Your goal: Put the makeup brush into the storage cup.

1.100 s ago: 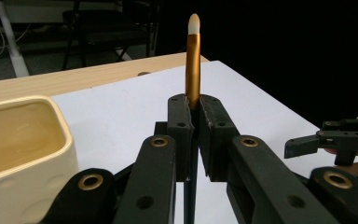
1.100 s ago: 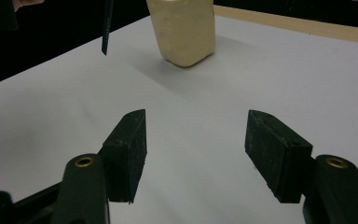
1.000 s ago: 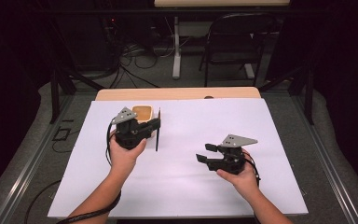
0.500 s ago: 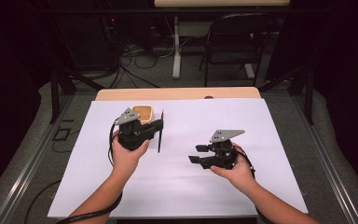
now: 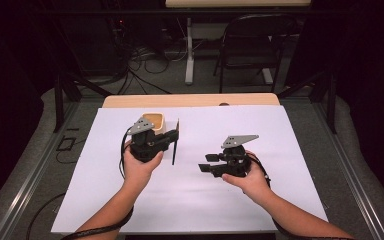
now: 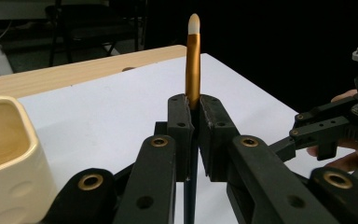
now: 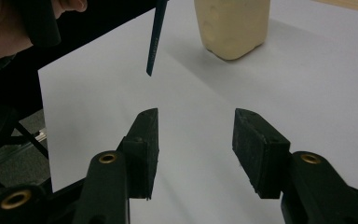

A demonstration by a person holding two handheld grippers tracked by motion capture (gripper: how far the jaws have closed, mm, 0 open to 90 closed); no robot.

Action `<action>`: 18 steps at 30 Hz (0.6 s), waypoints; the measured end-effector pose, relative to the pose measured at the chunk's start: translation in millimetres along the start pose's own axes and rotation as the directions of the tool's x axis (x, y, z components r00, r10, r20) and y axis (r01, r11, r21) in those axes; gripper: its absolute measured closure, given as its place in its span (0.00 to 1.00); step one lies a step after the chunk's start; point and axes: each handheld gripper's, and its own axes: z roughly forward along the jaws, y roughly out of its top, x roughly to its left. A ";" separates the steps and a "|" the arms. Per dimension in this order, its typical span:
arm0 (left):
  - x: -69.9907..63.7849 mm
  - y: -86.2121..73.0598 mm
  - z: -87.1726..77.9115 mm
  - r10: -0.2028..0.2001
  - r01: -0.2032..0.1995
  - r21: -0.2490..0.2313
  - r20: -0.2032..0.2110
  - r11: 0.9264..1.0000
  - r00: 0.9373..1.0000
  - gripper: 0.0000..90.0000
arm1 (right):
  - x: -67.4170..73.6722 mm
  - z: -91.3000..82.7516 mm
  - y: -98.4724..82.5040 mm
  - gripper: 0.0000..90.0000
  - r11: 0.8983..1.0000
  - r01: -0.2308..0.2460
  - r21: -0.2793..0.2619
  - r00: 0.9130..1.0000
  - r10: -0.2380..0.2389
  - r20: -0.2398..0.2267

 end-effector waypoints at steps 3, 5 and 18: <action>-1.3 0.0 2.0 0.000 0.000 0.001 0.007 1.000 1.000 0.93 | 0.5 1.6 1.7 0.57 1.000 -0.006 0.002 1.000 0.006 -0.013; -1.6 -0.1 2.6 0.001 -0.001 0.002 0.009 1.000 1.000 0.93 | 0.6 2.4 2.4 0.57 1.000 -0.009 -0.001 1.000 0.009 -0.019; -6.0 0.0 7.6 0.002 -0.002 0.005 0.024 1.000 1.000 0.93 | 2.0 9.8 10.3 0.59 0.998 -0.051 -0.038 0.998 0.050 -0.040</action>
